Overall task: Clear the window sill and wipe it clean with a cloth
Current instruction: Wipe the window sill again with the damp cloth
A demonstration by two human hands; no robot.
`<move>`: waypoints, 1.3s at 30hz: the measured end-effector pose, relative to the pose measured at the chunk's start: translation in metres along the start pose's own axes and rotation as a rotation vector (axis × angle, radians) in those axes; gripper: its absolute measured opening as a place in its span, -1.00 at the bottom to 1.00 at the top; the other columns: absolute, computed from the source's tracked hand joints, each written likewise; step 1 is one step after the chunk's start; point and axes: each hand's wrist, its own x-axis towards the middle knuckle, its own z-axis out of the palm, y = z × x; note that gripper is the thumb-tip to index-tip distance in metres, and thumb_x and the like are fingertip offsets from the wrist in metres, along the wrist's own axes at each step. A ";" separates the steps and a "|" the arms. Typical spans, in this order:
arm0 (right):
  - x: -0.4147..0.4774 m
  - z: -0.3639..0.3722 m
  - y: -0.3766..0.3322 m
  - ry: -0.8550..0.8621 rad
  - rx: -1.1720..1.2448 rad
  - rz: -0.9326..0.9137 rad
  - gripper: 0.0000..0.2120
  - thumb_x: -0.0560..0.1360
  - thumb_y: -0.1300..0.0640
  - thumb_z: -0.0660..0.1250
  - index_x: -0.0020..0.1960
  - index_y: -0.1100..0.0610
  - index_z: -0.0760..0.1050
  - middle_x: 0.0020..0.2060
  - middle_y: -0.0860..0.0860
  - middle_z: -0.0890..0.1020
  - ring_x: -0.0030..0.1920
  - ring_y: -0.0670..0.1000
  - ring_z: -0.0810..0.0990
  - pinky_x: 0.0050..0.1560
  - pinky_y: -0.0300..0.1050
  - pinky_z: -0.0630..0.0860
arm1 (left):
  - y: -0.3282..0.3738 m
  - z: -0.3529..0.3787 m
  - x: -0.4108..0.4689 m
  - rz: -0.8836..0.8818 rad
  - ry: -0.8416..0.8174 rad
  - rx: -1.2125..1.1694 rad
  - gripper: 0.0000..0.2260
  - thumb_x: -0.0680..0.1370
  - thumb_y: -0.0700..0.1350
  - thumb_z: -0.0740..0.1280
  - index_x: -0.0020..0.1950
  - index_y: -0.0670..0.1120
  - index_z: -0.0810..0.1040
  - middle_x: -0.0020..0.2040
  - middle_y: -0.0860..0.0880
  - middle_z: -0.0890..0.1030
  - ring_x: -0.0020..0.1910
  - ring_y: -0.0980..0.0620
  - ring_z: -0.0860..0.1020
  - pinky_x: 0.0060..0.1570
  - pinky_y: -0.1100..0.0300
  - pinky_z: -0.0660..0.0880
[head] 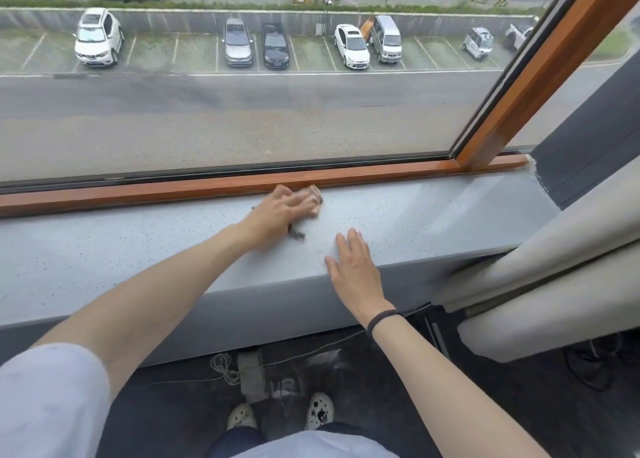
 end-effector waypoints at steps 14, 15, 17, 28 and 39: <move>0.006 0.002 -0.010 0.256 0.129 0.083 -0.62 0.53 0.27 0.13 0.34 0.22 0.34 0.16 0.12 0.52 0.18 0.12 0.46 0.08 -0.03 0.47 | 0.026 0.006 -0.105 -0.445 0.177 0.045 -0.42 0.40 -0.28 -0.10 0.30 -0.12 0.50 0.34 -0.11 0.47 0.00 -0.20 0.41 -0.08 -0.06 0.53; 0.006 0.005 -0.014 0.259 0.130 0.067 -0.61 0.52 0.29 0.14 0.34 0.23 0.34 0.20 0.15 0.49 0.24 0.14 0.42 0.18 0.01 0.45 | 0.029 0.009 -0.105 -0.548 0.201 0.031 -0.43 0.42 -0.26 -0.11 0.27 -0.14 0.53 0.32 -0.13 0.49 -0.03 -0.22 0.43 -0.10 -0.05 0.53; 0.007 0.009 -0.024 0.243 0.115 0.037 -0.58 0.49 0.32 0.15 0.35 0.24 0.33 0.31 0.21 0.39 0.37 0.19 0.31 0.36 0.08 0.32 | 0.048 0.014 -0.096 -0.561 0.190 0.003 -0.44 0.43 -0.24 -0.12 0.26 -0.15 0.54 0.32 -0.15 0.49 -0.03 -0.26 0.47 -0.06 -0.03 0.49; 0.001 0.029 -0.072 0.086 0.147 -0.191 -0.56 0.54 0.36 0.05 0.41 0.25 0.27 0.47 0.21 0.21 0.51 0.13 0.07 0.51 -0.04 0.04 | 0.005 -0.005 -0.204 -0.916 0.311 0.056 -0.55 0.45 -0.44 0.20 0.31 -0.16 0.50 0.38 -0.17 0.42 0.06 -0.27 0.38 -0.03 -0.15 0.47; 0.004 0.048 -0.129 0.000 0.126 -0.385 -0.64 0.58 0.34 0.03 0.36 0.26 0.30 0.46 0.18 0.21 0.50 0.11 0.10 0.49 -0.04 0.11 | -0.017 -0.022 -0.257 -0.933 0.297 0.029 -0.62 0.53 -0.38 0.19 0.31 -0.16 0.50 0.37 -0.18 0.43 0.00 -0.30 0.39 -0.05 -0.09 0.46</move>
